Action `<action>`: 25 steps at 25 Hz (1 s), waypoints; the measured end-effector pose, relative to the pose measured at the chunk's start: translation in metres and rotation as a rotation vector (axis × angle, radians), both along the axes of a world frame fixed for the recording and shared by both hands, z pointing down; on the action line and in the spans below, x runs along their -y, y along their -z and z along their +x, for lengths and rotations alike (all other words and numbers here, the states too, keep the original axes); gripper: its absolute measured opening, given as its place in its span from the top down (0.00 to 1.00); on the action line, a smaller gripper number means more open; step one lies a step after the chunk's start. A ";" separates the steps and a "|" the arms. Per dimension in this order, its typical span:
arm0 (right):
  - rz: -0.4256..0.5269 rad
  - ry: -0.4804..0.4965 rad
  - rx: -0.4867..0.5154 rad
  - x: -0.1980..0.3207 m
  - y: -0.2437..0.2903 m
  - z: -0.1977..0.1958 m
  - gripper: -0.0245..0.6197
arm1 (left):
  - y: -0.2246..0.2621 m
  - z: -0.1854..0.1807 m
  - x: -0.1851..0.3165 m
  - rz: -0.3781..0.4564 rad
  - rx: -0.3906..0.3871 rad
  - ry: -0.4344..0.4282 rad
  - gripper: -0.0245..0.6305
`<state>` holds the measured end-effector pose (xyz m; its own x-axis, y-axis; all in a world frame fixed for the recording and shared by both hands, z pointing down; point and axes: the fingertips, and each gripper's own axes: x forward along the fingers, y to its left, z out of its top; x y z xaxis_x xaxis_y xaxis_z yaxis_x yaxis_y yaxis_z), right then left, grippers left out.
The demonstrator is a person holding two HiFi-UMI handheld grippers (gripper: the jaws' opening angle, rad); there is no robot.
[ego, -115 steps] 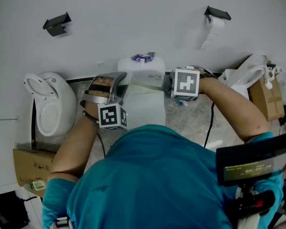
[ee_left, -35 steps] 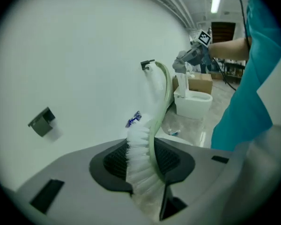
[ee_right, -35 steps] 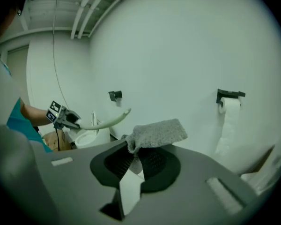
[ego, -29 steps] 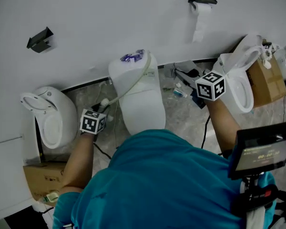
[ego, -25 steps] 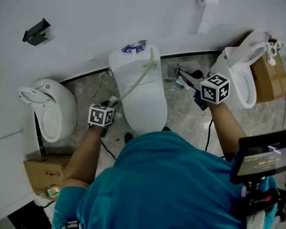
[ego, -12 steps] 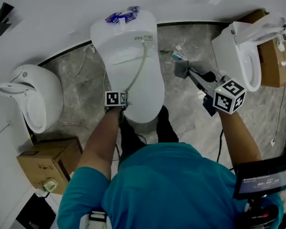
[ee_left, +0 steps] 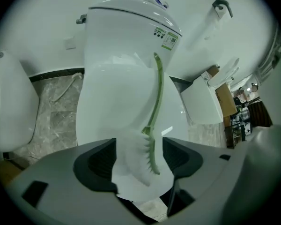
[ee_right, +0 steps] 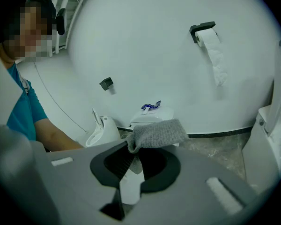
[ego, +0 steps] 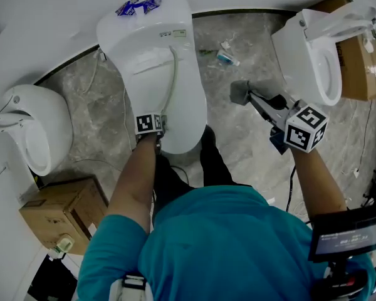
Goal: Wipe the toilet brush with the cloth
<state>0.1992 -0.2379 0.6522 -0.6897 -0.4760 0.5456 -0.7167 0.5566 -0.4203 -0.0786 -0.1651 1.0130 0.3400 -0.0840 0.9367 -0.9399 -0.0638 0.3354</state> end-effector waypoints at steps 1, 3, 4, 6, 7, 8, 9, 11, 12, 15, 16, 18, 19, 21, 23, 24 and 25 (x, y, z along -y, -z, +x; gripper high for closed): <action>0.002 0.003 0.002 -0.002 0.002 -0.002 0.91 | 0.002 0.001 0.001 0.002 -0.014 0.004 0.48; 0.014 0.014 0.006 -0.005 0.009 -0.008 0.91 | 0.011 0.001 0.003 0.017 -0.034 0.008 0.43; 0.023 0.020 0.008 -0.005 0.014 -0.012 0.91 | 0.017 -0.001 0.006 0.033 -0.041 0.007 0.43; 0.046 0.029 0.014 -0.003 0.027 -0.021 0.91 | 0.037 -0.005 0.014 0.089 -0.071 0.010 0.42; 0.059 0.029 0.019 -0.002 0.034 -0.026 0.91 | 0.052 -0.007 0.020 0.129 -0.102 0.017 0.42; 0.073 0.028 0.026 -0.002 0.042 -0.031 0.91 | 0.071 -0.009 0.027 0.175 -0.143 0.028 0.42; 0.086 0.028 0.037 -0.002 0.051 -0.037 0.91 | 0.094 -0.011 0.033 0.227 -0.192 0.043 0.43; 0.112 0.028 0.064 -0.002 0.072 -0.049 0.91 | 0.152 -0.022 0.045 0.344 -0.292 0.077 0.43; 0.128 0.030 0.078 -0.002 0.084 -0.055 0.91 | 0.186 -0.030 0.052 0.412 -0.335 0.091 0.43; 0.192 0.047 0.113 0.003 0.122 -0.076 0.91 | 0.292 -0.061 0.068 0.623 -0.421 0.104 0.43; 0.214 0.055 0.122 0.003 0.135 -0.082 0.91 | 0.324 -0.072 0.069 0.686 -0.432 0.104 0.45; 0.253 0.070 0.139 0.001 0.162 -0.094 0.91 | 0.383 -0.093 0.064 0.802 -0.435 0.112 0.56; 0.271 0.079 0.147 -0.002 0.174 -0.100 0.91 | 0.411 -0.103 0.061 0.859 -0.435 0.120 0.61; 0.305 0.097 0.162 -0.007 0.199 -0.109 0.91 | 0.466 -0.119 0.055 0.972 -0.445 0.140 0.69; 0.332 0.116 0.172 -0.013 0.221 -0.118 0.91 | 0.519 -0.131 0.048 1.079 -0.463 0.145 0.78; 0.346 0.126 0.176 -0.017 0.231 -0.122 0.91 | 0.542 -0.135 0.043 1.127 -0.468 0.138 0.82; 0.360 0.136 0.179 -0.020 0.240 -0.126 0.91 | 0.563 -0.139 0.038 1.171 -0.467 0.128 0.86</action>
